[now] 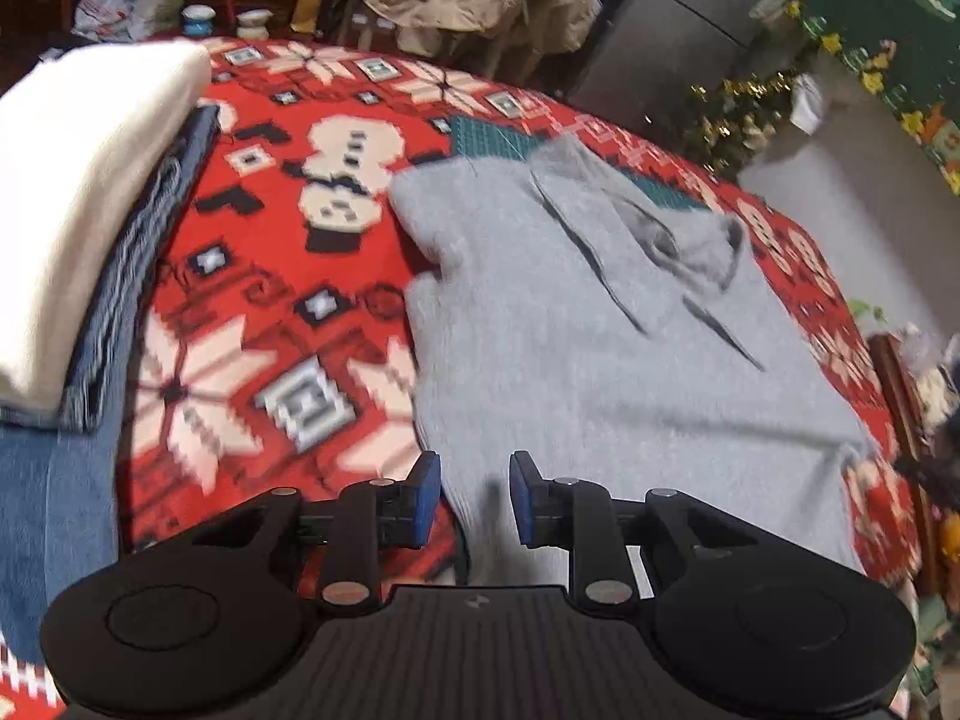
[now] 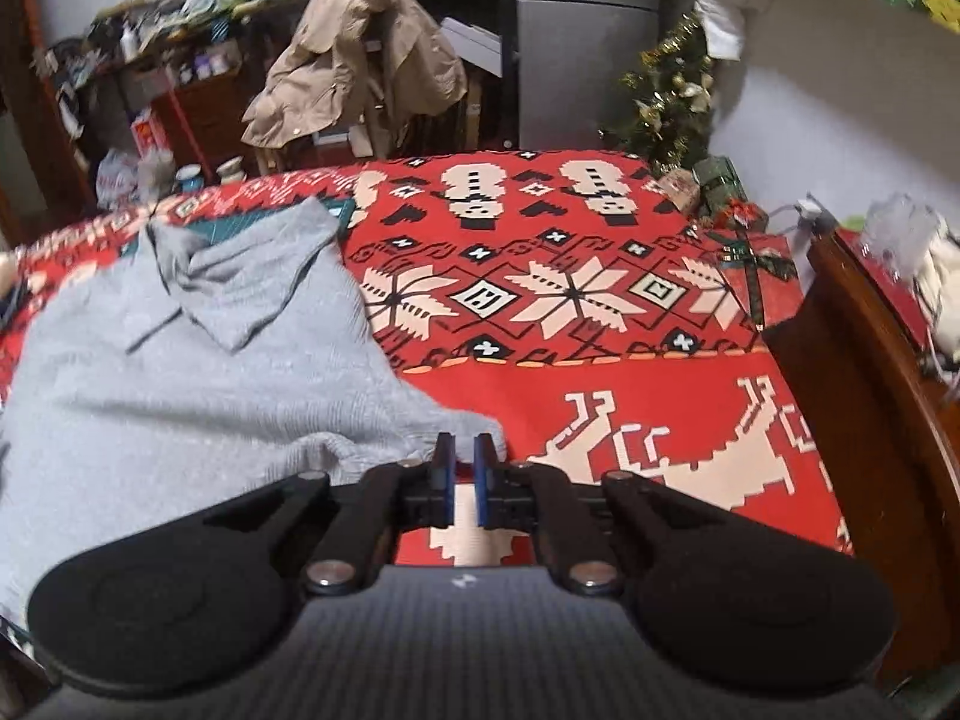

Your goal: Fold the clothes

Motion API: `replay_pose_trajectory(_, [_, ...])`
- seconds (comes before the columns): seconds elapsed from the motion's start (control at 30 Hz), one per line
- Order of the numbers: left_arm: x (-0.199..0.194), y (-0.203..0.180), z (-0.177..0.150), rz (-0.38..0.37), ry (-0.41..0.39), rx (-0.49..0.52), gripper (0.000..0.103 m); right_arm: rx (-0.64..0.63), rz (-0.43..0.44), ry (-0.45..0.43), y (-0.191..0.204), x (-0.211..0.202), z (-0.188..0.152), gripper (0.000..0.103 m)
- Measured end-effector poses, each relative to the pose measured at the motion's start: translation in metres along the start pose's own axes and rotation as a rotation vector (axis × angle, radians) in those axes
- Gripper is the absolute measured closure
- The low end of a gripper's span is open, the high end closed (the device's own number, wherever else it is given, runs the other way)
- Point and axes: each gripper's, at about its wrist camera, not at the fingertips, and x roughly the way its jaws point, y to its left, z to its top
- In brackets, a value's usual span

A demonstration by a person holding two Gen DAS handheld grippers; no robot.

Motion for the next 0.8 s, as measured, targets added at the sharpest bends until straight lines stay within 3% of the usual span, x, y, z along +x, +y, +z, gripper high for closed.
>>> replay_pose_trajectory(0.1, [0.010, 0.000, 0.015, 0.002, -0.016, -0.011, 0.078, -0.012, -0.006, -0.001, 0.000, -0.004, -0.001, 0.093])
replay_pose_trajectory(0.2, [0.021, -0.002, 0.029, 0.018, -0.021, -0.020, 0.070, -0.002, -0.014, -0.004, -0.001, -0.009, -0.003, 0.084])
replay_pose_trajectory(0.33, [0.037, -0.003, 0.040, 0.039, -0.005, -0.008, 0.071, 0.021, -0.016, -0.011, -0.003, -0.013, -0.005, 0.081])
replay_pose_trajectory(0.37, [0.041, -0.003, 0.041, 0.050, 0.001, -0.003, 0.076, 0.023, -0.016, -0.010, -0.003, -0.013, -0.005, 0.081])
replay_pose_trajectory(0.4, [0.041, -0.005, 0.041, 0.055, -0.003, 0.004, 0.088, 0.023, -0.017, -0.009, -0.003, -0.013, -0.006, 0.081])
replay_pose_trajectory(0.47, [0.032, -0.012, 0.040, 0.045, -0.034, 0.024, 0.096, 0.023, -0.018, -0.006, -0.003, -0.014, -0.007, 0.081])
replay_pose_trajectory(0.67, [0.004, -0.044, 0.037, -0.009, -0.126, 0.096, 0.097, 0.042, -0.004, 0.004, -0.003, -0.014, -0.008, 0.081])
replay_pose_trajectory(0.8, [0.001, -0.099, 0.023, -0.068, -0.146, 0.272, 0.097, 0.041, 0.011, 0.010, 0.001, -0.013, -0.008, 0.081])
